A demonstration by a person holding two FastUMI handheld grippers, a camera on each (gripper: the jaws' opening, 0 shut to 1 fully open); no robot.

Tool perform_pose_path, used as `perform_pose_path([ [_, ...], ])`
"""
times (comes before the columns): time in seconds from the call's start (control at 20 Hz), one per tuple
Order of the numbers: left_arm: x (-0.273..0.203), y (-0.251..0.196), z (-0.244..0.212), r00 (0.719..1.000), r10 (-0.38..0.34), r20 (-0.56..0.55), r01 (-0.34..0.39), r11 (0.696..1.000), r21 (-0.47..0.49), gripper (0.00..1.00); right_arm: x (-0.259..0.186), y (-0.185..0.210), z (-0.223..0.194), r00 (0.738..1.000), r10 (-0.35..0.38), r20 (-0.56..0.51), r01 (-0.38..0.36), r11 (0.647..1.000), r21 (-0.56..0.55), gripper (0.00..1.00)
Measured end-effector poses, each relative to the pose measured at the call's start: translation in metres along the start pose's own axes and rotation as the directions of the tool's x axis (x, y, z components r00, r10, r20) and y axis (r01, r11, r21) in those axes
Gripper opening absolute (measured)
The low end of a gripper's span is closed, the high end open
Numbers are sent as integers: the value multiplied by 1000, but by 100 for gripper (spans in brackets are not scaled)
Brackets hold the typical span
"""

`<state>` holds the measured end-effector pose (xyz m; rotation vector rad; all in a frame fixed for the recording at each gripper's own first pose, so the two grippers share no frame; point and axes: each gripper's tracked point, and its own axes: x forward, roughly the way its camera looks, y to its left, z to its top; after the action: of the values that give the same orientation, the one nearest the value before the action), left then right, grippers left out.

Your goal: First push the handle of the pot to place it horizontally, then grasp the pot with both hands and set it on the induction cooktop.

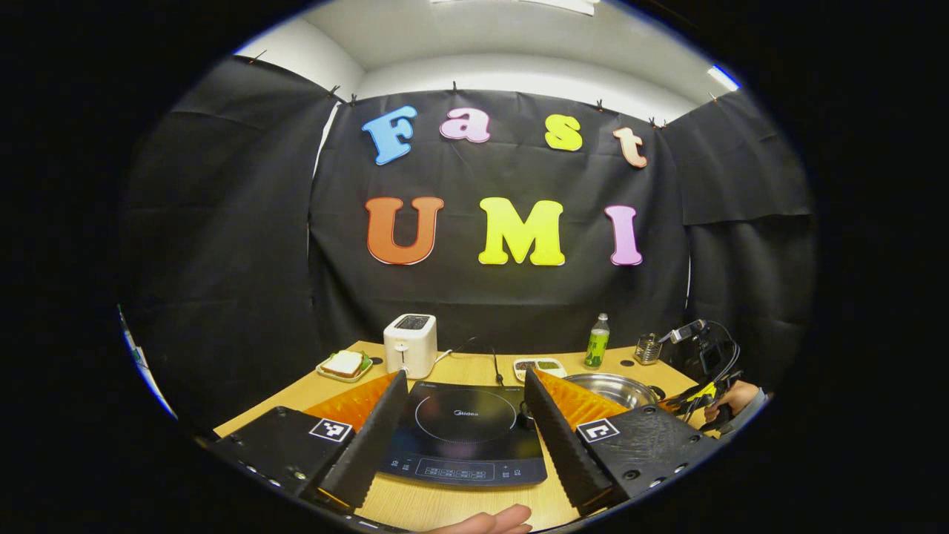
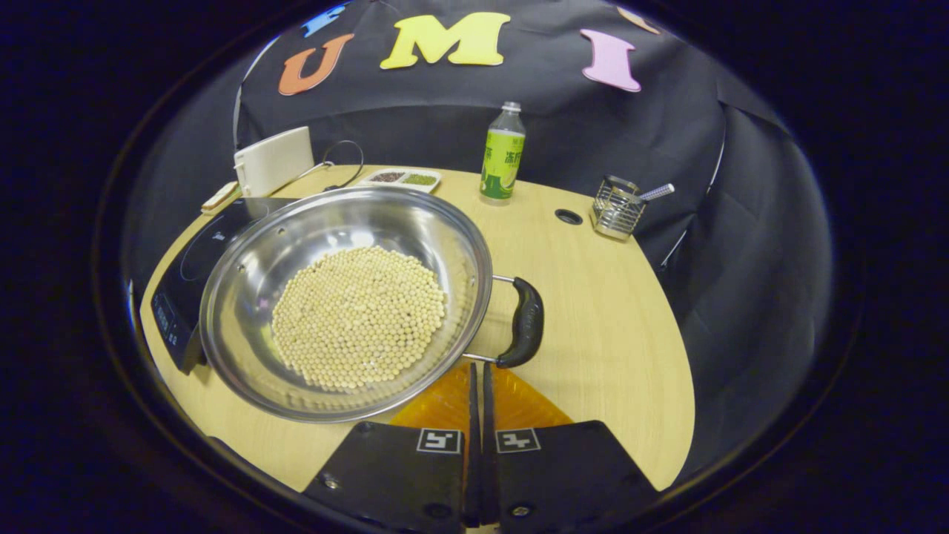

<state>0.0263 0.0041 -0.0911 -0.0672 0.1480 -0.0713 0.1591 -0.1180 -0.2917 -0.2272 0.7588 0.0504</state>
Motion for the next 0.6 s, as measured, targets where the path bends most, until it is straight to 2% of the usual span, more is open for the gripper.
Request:
perform_pose_path([
  [0.1, 13, -4, -4, 1000, -4, -16, 4, 1000, -3, 94, -5, 2, 1, 1000, 28, 7, -28, 999, 24, 2],
  [0.15, 20, -9, -7, 1000, -10, -27, 10, 1000, -11, 94, -11, 2, 1, 999, 36, 20, -36, 999, 27, 4],
  [0.35, 51, -25, -18, 996, -37, -85, 35, 999, -29, 94, -36, -13, 13, 995, -1, 101, -2, 999, 34, 6],
  [0.45, 66, -35, -27, 993, -52, -108, 47, 998, -48, 94, -48, -20, 18, 990, -17, 141, 9, 998, 57, 14],
  [0.55, 81, -45, -35, 989, -77, -125, 69, 995, -67, 94, -60, -21, 26, 984, -6, 181, -11, 995, 96, 41],
  [0.6, 90, -49, -41, 987, -83, -134, 74, 994, -75, 94, -66, -22, 31, 980, -3, 199, -19, 994, 108, 64],
])
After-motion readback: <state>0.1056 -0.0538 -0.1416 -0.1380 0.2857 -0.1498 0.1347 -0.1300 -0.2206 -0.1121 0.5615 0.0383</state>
